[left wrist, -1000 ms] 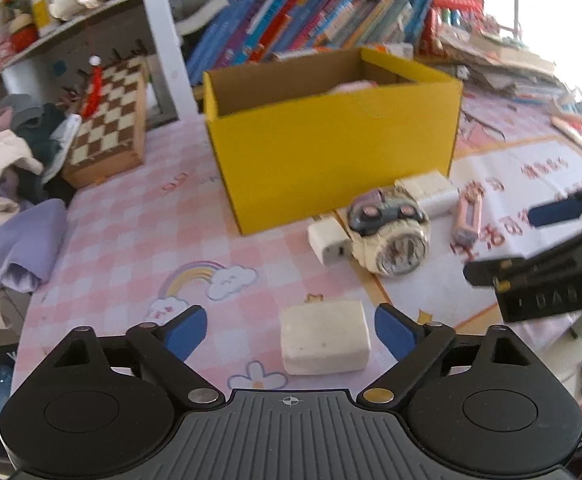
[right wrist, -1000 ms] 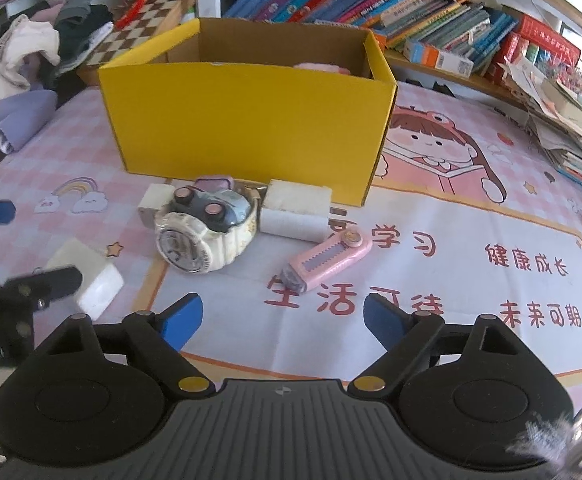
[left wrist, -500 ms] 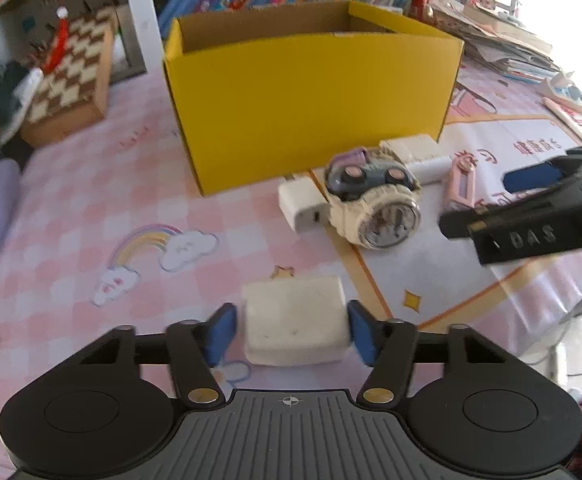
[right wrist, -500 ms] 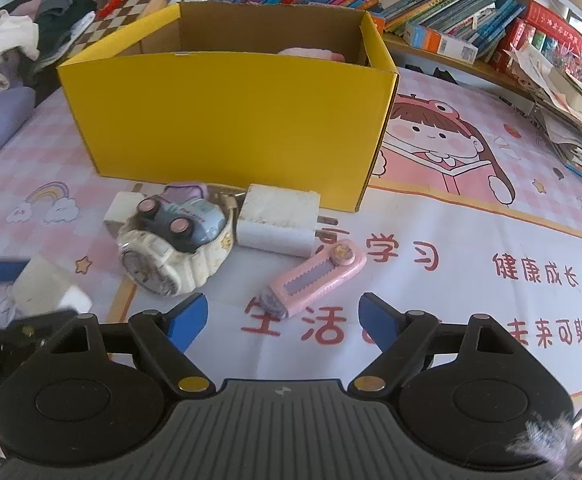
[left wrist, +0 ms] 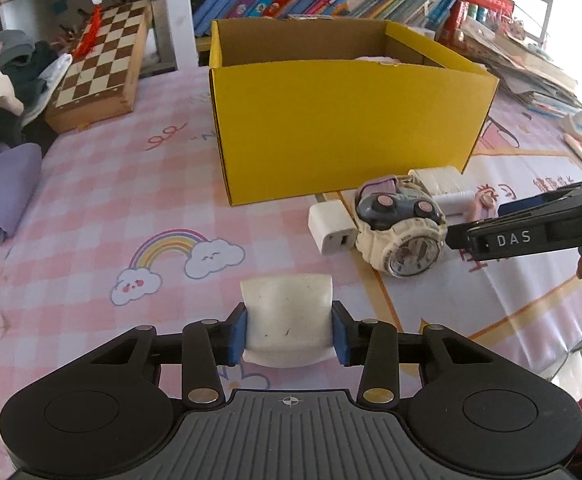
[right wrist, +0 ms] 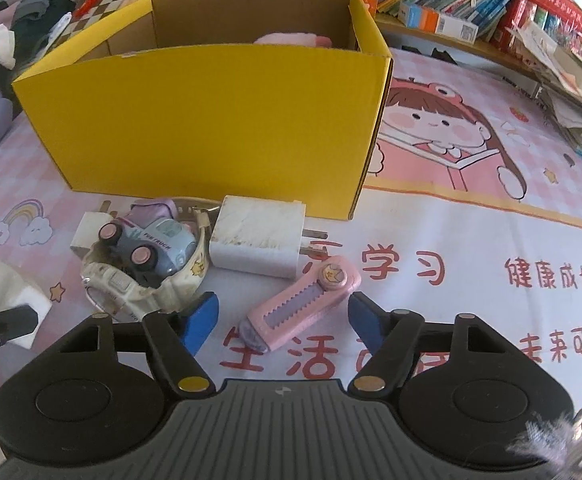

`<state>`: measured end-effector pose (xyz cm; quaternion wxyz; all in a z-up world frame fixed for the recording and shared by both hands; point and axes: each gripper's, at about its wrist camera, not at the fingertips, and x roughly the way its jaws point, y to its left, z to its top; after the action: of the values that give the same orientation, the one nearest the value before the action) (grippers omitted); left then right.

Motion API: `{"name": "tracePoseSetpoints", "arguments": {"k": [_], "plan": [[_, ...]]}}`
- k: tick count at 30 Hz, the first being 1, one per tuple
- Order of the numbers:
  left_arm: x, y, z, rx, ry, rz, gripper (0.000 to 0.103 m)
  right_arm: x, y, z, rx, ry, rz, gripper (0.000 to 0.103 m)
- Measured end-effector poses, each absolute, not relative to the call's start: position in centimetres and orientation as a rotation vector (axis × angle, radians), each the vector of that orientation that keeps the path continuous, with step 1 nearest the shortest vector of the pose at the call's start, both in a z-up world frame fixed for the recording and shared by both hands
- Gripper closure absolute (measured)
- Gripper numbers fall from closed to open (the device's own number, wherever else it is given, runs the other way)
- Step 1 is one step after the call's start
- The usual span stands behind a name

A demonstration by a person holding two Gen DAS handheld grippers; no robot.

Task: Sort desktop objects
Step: 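Grasp the white block with the left gripper while the right gripper grasps the pink box cutter, then lift the white block and pink box cutter over the yellow box with both grippers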

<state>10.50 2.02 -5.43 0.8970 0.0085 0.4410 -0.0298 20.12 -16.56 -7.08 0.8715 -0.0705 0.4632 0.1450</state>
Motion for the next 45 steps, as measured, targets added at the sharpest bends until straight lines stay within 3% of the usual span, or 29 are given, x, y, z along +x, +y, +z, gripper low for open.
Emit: {"name": "tracePoseSetpoints", "arguments": {"k": [6, 8, 10, 16, 45], "plan": [[10.6, 1.8, -5.1, 0.013, 0.901, -0.049, 0.063, 20.4, -16.8, -7.4, -0.151, 0.967, 0.310, 0.041], [10.7, 1.8, -5.0, 0.011, 0.898, -0.049, 0.064, 20.3, -17.1, -7.3, -0.151, 0.960, 0.313, 0.055], [10.8, 1.6, -4.9, 0.009, 0.893, -0.050, 0.064, 20.2, -17.4, -7.2, -0.147, 0.961, 0.318, 0.063], [10.9, 1.0, -4.5, 0.016, 0.872, -0.073, 0.064, 19.4, -18.5, -6.9, -0.128, 0.973, 0.316, 0.075], [9.4, 2.1, -2.8, 0.019, 0.796, -0.107, 0.069, 14.7, -18.4, -3.3, -0.106, 0.876, 0.351, 0.080]]}}
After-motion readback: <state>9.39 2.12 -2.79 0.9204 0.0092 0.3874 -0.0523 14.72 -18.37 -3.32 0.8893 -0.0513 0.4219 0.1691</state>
